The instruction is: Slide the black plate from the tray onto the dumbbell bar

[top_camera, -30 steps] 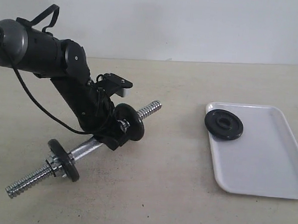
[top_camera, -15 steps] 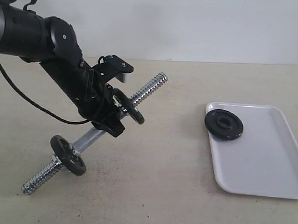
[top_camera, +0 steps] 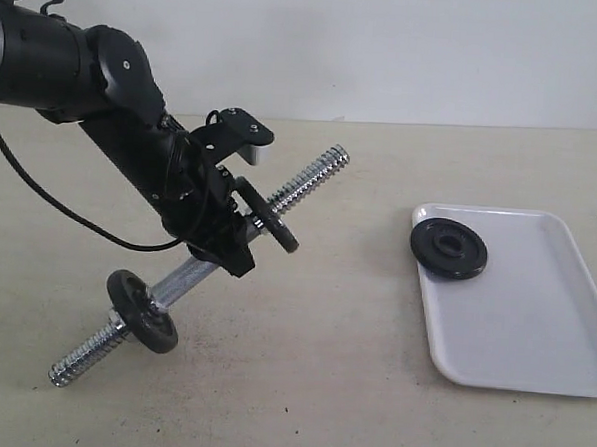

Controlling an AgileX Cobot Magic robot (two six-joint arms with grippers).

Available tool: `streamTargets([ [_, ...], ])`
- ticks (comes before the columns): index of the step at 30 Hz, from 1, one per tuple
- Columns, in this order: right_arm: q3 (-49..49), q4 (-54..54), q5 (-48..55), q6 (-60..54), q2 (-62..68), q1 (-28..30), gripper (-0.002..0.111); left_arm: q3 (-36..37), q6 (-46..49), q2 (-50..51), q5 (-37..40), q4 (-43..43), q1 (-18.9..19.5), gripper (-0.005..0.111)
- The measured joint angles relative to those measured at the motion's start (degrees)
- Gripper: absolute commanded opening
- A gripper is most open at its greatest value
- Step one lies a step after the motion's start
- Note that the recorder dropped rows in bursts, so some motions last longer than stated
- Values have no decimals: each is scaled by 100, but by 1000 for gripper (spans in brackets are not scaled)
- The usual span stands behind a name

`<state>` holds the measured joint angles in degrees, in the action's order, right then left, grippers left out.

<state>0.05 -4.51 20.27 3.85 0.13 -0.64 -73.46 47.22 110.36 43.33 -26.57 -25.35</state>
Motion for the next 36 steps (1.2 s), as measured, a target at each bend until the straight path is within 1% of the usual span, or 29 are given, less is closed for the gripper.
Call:
streamTargets([
  [4, 0, -9, 0, 0, 0, 0, 0, 0, 564, 0, 290, -203, 0, 4],
  [5, 0, -9, 0, 0, 0, 0, 0, 64, 770, -25, 394, -242, 0, 4],
  [9, 0, -9, 0, 0, 0, 0, 0, 350, 1087, -52, 440, -230, 0, 4],
  [36, 0, -9, 0, 0, 0, 0, 0, 387, 1206, -52, 476, -246, 0, 4],
])
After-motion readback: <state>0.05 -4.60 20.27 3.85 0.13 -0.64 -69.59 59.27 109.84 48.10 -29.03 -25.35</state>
